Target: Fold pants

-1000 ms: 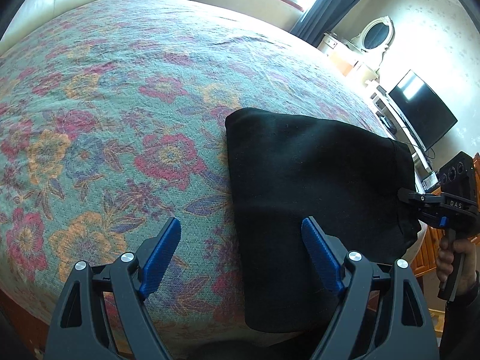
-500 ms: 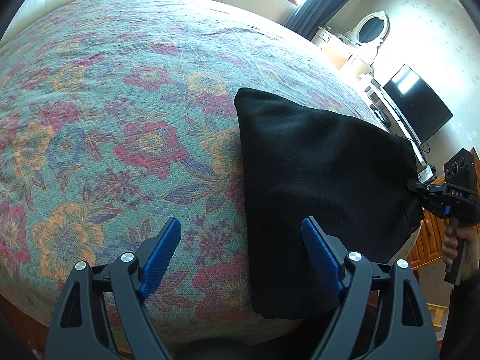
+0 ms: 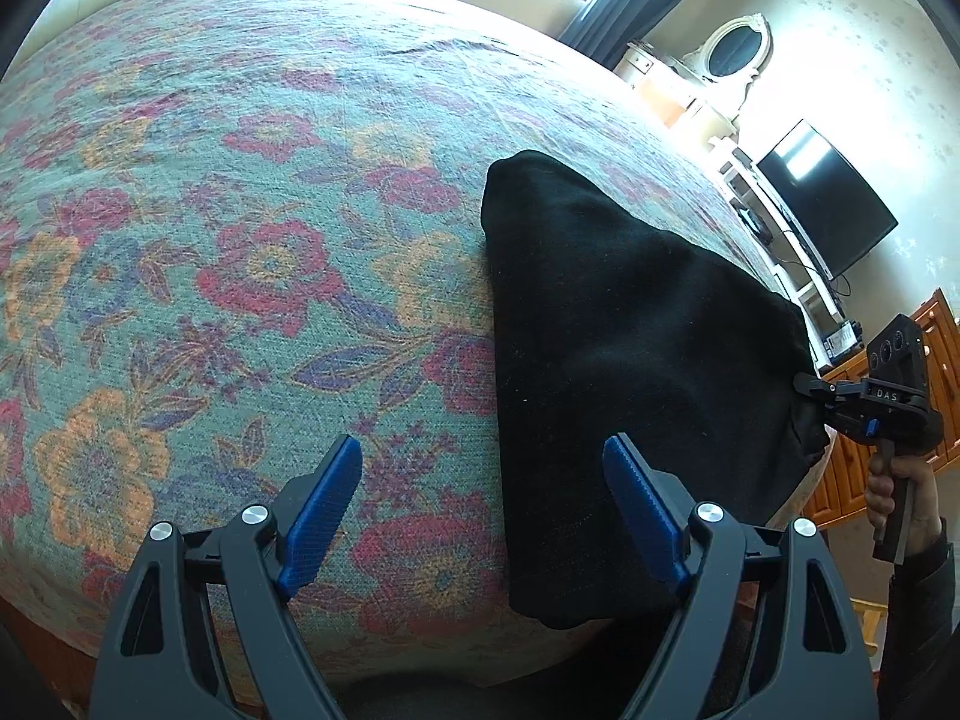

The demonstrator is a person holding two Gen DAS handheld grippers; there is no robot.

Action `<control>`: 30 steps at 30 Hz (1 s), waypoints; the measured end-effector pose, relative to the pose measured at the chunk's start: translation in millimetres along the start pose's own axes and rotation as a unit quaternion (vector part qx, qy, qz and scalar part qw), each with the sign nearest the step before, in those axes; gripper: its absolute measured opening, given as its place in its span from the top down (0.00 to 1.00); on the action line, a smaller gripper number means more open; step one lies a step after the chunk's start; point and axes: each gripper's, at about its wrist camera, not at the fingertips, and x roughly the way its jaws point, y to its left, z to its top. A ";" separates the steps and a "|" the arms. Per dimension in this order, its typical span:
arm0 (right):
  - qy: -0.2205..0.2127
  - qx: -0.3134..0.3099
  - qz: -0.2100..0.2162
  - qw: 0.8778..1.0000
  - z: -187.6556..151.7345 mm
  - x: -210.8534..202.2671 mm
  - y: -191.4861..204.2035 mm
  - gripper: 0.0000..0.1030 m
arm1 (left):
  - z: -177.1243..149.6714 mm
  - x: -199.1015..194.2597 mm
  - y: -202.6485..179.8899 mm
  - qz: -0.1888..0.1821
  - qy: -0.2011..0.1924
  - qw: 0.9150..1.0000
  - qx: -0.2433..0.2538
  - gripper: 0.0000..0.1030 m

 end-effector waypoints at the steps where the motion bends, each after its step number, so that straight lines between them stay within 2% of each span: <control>1: 0.001 0.004 0.004 1.000 0.1 0.2 -3.9 0.94 | -0.1 0.8 -0.9 -0.001 0.001 1.000 0.001 0.21; 6: 0.003 0.012 0.012 1.000 -0.5 1.2 -15.9 0.94 | 0.6 2.8 -3.4 -0.007 0.001 1.000 0.001 0.21; 12: 0.006 0.018 0.014 1.000 -1.0 1.8 -27.4 0.94 | 3.8 5.1 1.0 -0.032 0.003 0.999 -0.025 0.21; 30: 0.008 0.050 0.048 0.998 -6.2 5.2 -57.8 0.93 | 2.0 6.7 -1.5 -0.035 0.013 0.999 -0.023 0.21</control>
